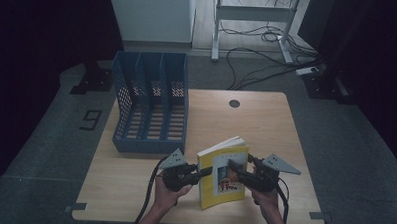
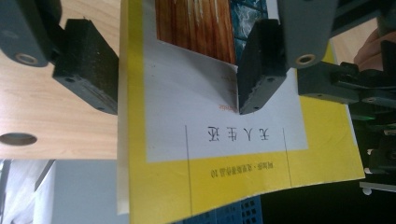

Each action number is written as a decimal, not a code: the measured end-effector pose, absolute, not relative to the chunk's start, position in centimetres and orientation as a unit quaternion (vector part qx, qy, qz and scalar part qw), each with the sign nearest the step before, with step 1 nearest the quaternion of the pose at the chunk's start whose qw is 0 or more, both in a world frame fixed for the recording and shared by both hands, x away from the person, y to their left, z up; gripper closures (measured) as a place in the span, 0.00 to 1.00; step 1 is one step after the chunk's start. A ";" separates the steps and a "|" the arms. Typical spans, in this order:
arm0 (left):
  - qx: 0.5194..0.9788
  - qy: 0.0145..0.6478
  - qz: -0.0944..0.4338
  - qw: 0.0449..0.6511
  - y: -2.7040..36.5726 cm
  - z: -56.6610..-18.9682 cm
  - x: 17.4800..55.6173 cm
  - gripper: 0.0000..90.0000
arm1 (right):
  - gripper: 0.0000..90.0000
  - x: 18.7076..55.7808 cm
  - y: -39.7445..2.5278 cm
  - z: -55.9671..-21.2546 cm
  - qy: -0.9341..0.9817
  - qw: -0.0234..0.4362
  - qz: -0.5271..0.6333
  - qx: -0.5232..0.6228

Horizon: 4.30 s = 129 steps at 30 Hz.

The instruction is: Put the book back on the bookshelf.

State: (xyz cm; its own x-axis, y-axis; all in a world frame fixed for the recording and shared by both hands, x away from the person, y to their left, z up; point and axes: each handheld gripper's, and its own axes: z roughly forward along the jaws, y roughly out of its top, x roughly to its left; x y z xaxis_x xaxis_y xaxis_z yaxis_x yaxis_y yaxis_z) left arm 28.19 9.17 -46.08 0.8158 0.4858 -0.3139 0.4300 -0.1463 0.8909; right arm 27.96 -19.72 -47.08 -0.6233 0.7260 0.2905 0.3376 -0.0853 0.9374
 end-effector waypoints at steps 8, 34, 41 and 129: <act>0.751 0.304 0.006 0.586 9.4 -46.3 28.3 0.80 | 0.28 28.7 -19.1 -48.0 0.685 0.130 0.588 0.410; 0.754 0.312 0.013 0.578 9.1 -45.5 28.5 0.83 | 0.32 28.4 -19.1 -47.7 0.692 0.143 0.583 0.401; 0.750 0.313 0.002 0.583 9.2 -45.6 28.7 0.84 | 0.33 28.4 -19.3 -47.7 0.689 0.138 0.587 0.401; 0.676 0.375 0.060 0.632 14.6 -39.1 29.8 0.84 | 0.33 29.7 -22.3 -55.1 0.732 0.158 0.418 0.513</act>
State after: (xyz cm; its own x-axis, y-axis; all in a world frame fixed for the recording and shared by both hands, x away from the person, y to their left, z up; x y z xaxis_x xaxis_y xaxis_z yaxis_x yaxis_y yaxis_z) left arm 29.76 14.59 -39.10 0.7120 0.5827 -0.3918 0.4298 0.0795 0.8994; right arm 29.67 -22.27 -55.11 -0.4230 0.8840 0.1990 0.6203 0.1225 0.7747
